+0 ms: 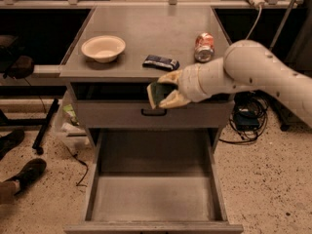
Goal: Pick sponge from middle drawer and place on counter
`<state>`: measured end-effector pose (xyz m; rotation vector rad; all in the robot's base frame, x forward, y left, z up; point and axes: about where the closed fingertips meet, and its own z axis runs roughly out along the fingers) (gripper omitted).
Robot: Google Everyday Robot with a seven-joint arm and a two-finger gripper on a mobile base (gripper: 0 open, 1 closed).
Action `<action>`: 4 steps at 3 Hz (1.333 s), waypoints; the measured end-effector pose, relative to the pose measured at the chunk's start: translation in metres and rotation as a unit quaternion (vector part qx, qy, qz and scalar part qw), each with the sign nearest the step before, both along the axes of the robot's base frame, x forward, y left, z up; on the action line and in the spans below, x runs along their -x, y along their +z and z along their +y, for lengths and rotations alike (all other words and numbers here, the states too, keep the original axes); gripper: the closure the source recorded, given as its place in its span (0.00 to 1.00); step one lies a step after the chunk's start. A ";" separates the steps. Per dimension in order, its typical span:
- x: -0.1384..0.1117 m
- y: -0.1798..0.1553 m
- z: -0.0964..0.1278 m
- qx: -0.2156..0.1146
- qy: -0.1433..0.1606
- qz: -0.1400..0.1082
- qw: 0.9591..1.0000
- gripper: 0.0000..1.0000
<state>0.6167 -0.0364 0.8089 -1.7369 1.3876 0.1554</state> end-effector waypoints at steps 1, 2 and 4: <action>-0.027 0.055 -0.007 0.027 -0.068 -0.033 0.997 1.00; -0.051 0.103 -0.005 0.049 -0.104 -0.059 0.992 1.00; -0.096 0.141 -0.009 0.039 -0.124 -0.065 0.989 1.00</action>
Offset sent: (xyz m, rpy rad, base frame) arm 0.0797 -0.0065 0.1672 -0.1503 -0.1860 -0.2989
